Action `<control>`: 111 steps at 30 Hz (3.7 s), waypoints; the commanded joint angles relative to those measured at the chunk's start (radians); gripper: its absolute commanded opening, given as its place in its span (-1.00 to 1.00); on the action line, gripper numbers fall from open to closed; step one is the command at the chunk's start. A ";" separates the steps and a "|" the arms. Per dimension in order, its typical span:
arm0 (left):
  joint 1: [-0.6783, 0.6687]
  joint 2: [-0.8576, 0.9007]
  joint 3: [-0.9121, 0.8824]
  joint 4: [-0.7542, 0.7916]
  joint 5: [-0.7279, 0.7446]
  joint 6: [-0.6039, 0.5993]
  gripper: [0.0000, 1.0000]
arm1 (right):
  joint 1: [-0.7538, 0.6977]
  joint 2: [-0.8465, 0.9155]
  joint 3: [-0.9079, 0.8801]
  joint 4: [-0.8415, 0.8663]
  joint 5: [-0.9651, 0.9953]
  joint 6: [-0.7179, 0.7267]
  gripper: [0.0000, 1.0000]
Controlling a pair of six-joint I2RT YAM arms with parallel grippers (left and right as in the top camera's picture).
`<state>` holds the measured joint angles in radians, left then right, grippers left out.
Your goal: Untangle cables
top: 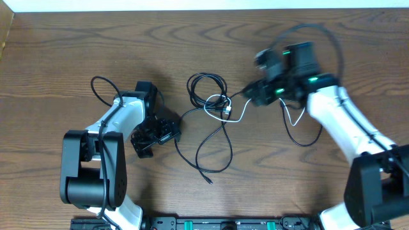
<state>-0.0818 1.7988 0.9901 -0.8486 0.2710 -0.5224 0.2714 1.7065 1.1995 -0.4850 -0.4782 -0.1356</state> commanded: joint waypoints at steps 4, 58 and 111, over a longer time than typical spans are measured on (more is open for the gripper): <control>0.001 0.023 -0.011 0.019 -0.033 0.029 0.96 | 0.221 0.011 0.001 0.030 0.203 -0.121 0.27; 0.001 0.023 -0.011 0.019 -0.034 0.029 0.96 | 0.417 0.262 0.006 0.174 0.251 -0.156 -0.98; 0.001 0.023 -0.011 0.020 -0.034 0.029 0.96 | -0.043 -0.550 0.014 0.238 0.581 0.198 -0.98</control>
<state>-0.0818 1.7988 0.9901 -0.8490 0.2710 -0.5194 0.2977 1.1545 1.2003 -0.3084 0.0212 0.0616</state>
